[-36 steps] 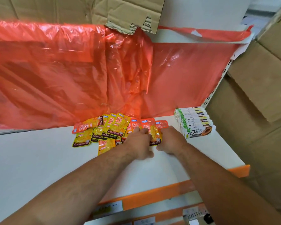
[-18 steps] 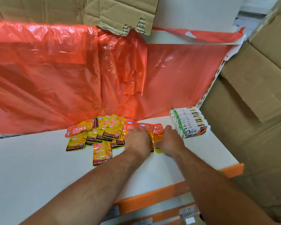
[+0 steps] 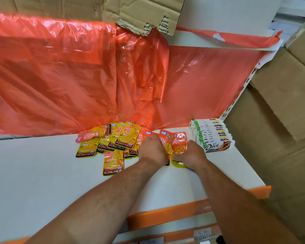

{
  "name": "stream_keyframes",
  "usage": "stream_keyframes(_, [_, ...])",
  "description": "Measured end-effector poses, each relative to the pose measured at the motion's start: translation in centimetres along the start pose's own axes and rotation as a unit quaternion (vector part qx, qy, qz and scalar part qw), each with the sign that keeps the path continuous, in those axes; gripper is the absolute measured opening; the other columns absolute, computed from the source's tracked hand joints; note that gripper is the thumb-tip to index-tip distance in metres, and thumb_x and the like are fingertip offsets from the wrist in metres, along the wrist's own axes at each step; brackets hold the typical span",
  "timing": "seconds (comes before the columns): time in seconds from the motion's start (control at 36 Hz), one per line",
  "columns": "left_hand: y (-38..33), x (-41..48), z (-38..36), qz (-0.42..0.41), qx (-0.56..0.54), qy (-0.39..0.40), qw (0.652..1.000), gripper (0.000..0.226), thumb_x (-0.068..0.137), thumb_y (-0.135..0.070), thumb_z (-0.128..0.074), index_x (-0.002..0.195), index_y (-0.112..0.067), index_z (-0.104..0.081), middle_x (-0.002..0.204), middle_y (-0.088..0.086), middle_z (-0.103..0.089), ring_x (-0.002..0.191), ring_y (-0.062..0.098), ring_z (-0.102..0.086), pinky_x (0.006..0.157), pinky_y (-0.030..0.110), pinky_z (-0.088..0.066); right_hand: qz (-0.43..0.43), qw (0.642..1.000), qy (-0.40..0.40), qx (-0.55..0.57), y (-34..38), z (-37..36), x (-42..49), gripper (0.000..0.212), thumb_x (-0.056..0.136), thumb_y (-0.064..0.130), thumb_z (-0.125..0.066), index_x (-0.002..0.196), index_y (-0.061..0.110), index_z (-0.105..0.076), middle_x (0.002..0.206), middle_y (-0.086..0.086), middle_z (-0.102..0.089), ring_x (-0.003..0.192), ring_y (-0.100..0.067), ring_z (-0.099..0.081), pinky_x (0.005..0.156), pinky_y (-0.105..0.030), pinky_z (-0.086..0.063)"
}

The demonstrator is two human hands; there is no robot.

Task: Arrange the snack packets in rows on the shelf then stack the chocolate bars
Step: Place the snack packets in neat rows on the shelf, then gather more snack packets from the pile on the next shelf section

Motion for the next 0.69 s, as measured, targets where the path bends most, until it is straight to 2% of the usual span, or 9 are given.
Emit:
stream_keyframes(0.08, [0.0, -0.3, -0.1, 0.008, -0.032, -0.019, 0.999, 0.05, 0.075, -0.021, -0.071, 0.119, -0.009, -0.05, 0.12, 0.014, -0.053, 0.112, 0.034, -0.055, 0.093, 0.039, -0.047, 0.025, 1.0, 0.008, 0.008, 0.1, 0.3, -0.2, 0.041, 0.074, 0.026, -0.085, 0.081, 0.027, -0.045, 0.078, 0.012, -0.052, 0.084, -0.017, -0.052, 0.072, -0.025, -0.037])
stream_keyframes(0.14, [0.1, -0.6, 0.1, 0.018, -0.064, -0.039, 0.997, 0.035, 0.079, -0.019, -0.065, 0.113, -0.011, -0.056, 0.115, 0.014, -0.057, 0.107, 0.034, -0.058, 0.089, 0.037, -0.047, 0.037, 0.999, 0.007, 0.006, 0.1, 0.3, -0.3, 0.038, 0.073, 0.027, -0.085, 0.086, 0.027, -0.049, 0.084, 0.008, -0.057, 0.085, -0.018, -0.055, 0.073, -0.025, -0.038])
stream_keyframes(0.22, [0.4, -1.3, 0.8, 0.053, -0.113, -0.061, 0.99, 0.008, 0.08, -0.013, -0.058, 0.087, -0.017, -0.057, 0.099, 0.012, -0.066, 0.095, 0.034, -0.062, 0.073, 0.032, -0.045, 0.042, 0.999, 0.005, 0.013, -0.2, 0.0, -0.2, 0.039, 0.073, 0.028, -0.083, 0.101, 0.027, -0.057, 0.094, 0.003, -0.061, 0.09, -0.021, -0.06, 0.074, -0.026, -0.042])
stream_keyframes(0.31, [1.2, -2.0, 1.5, 0.109, -0.177, -0.075, 0.975, 0.009, 0.08, -0.008, -0.058, 0.077, -0.015, -0.055, 0.081, 0.007, -0.063, 0.088, 0.033, -0.062, 0.066, 0.027, -0.039, 0.042, 0.999, 0.01, 0.011, -0.4, 0.1, -0.3, 0.026, 0.079, 0.024, -0.076, 0.094, 0.025, -0.056, 0.089, 0.002, -0.06, 0.084, -0.021, -0.057, 0.071, -0.026, -0.04])
stream_keyframes(0.42, [2.4, -3.2, 1.9, 0.179, -0.252, -0.076, 0.948, 0.012, 0.081, -0.008, -0.065, 0.074, -0.015, -0.057, 0.076, 0.002, -0.06, 0.078, 0.027, -0.058, 0.062, 0.025, -0.038, 0.037, 0.999, 0.005, 0.019, 0.0, 0.6, -0.5, 0.022, 0.083, 0.024, -0.071, 0.074, 0.023, -0.05, 0.077, 0.004, -0.056, 0.079, -0.023, -0.057, 0.061, -0.028, -0.038])
stream_keyframes(0.5, [2.9, -3.9, 2.2, 0.197, -0.299, -0.091, 0.929, 0.025, 0.082, -0.01, -0.069, 0.068, -0.016, -0.05, 0.068, -0.002, -0.054, 0.072, 0.024, -0.056, 0.046, 0.022, -0.035, 0.038, 0.997, -0.005, 0.066, 0.5, 0.8, -1.0, 0.024, 0.08, 0.019, -0.069, 0.069, 0.018, -0.048, 0.075, -0.005, -0.06, 0.075, -0.028, -0.061, 0.065, -0.033, -0.046])
stream_keyframes(0.56, [2.7, -4.6, 2.5, 0.195, -0.329, -0.093, 0.919, 0.021, 0.085, -0.013, -0.071, 0.073, -0.014, -0.053, 0.068, -0.003, -0.053, 0.062, 0.018, -0.051, 0.035, 0.015, -0.029, 0.041, 0.989, 0.025, 0.138, 1.0, 0.3, -1.6, 0.02, 0.079, 0.012, -0.068, 0.069, 0.016, -0.051, 0.074, -0.01, -0.069, 0.068, -0.027, -0.064, 0.064, -0.036, -0.052])
stream_keyframes(0.64, [2.6, -5.2, 2.5, 0.201, -0.376, -0.096, 0.899, 0.019, 0.085, -0.013, -0.071, 0.072, -0.013, -0.058, 0.076, 0.005, -0.062, 0.06, 0.017, -0.053, 0.047, 0.02, -0.038, 0.064, 0.978, 0.064, 0.189, 1.8, -0.3, -2.5, 0.016, 0.077, 0.016, -0.07, 0.072, 0.016, -0.055, 0.072, -0.011, -0.072, 0.067, -0.027, -0.069, 0.063, -0.037, -0.05])
stream_keyframes(0.69, [2.5, -5.7, 2.6, 0.207, -0.405, -0.105, 0.884, 0.025, 0.085, -0.01, -0.071, 0.064, -0.013, -0.056, 0.074, 0.007, -0.062, 0.059, 0.02, -0.052, 0.052, 0.023, -0.038, 0.082, 0.971, 0.089, 0.208, 2.7, -0.2, -3.3, 0.018, 0.077, 0.021, -0.071, 0.075, 0.015, -0.054, 0.068, -0.007, -0.065, 0.06, -0.021, -0.057, 0.061, -0.032, -0.042])
Point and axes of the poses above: each hand's wrist, its own x-axis towards the middle knuckle, its own z-axis out of the back of the hand, y = z × x, the point moved 2 cm from there along x, towards the middle knuckle
